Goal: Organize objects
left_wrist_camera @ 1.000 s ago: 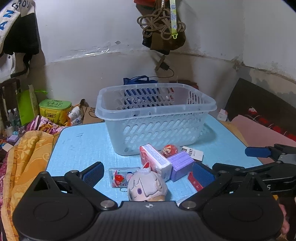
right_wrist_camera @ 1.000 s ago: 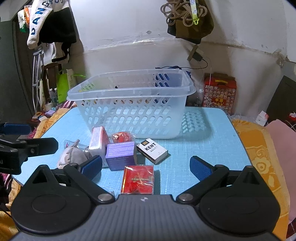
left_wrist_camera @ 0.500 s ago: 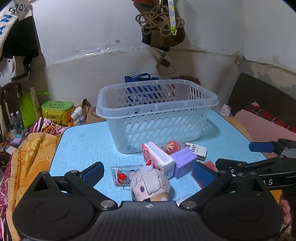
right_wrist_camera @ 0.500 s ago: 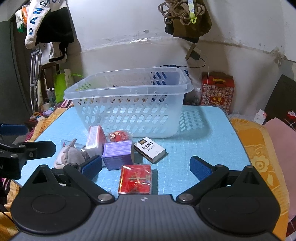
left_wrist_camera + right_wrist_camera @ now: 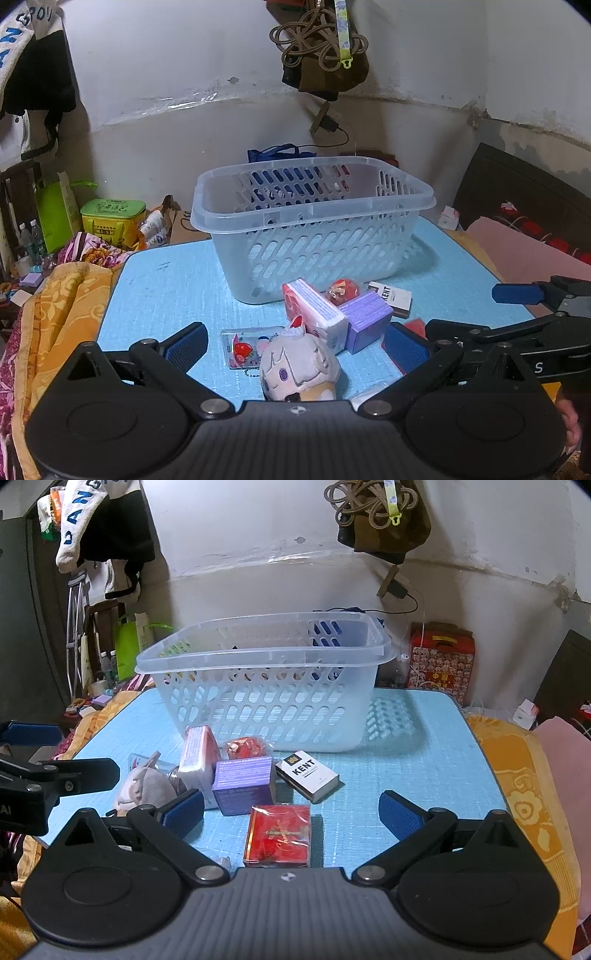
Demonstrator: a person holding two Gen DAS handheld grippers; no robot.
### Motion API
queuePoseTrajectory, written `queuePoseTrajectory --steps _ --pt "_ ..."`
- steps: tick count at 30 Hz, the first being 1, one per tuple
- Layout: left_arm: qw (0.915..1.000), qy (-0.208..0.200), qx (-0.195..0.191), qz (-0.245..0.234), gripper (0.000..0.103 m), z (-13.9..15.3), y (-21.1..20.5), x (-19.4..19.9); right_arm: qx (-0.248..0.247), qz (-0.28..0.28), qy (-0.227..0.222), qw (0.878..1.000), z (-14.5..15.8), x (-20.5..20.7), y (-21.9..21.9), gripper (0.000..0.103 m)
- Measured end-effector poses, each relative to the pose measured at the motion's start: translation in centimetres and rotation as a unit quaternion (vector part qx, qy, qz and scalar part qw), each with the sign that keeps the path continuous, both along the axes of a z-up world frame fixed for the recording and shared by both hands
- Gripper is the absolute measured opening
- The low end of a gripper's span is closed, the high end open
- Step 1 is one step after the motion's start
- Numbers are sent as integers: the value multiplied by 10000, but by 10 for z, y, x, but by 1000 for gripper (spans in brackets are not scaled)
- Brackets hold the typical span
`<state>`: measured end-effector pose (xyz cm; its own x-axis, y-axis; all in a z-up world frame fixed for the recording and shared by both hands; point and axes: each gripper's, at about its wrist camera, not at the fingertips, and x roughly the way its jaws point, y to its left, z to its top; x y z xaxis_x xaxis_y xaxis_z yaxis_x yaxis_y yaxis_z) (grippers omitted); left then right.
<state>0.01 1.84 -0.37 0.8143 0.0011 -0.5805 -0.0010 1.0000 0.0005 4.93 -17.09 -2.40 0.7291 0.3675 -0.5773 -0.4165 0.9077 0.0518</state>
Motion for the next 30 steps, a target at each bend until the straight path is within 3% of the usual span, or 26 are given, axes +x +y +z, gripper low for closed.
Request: queuePoseTrajectory --steps 30 --pt "9999 103 12 32 102 -3 2 3 18 22 -5 10000 -1 0 0 102"
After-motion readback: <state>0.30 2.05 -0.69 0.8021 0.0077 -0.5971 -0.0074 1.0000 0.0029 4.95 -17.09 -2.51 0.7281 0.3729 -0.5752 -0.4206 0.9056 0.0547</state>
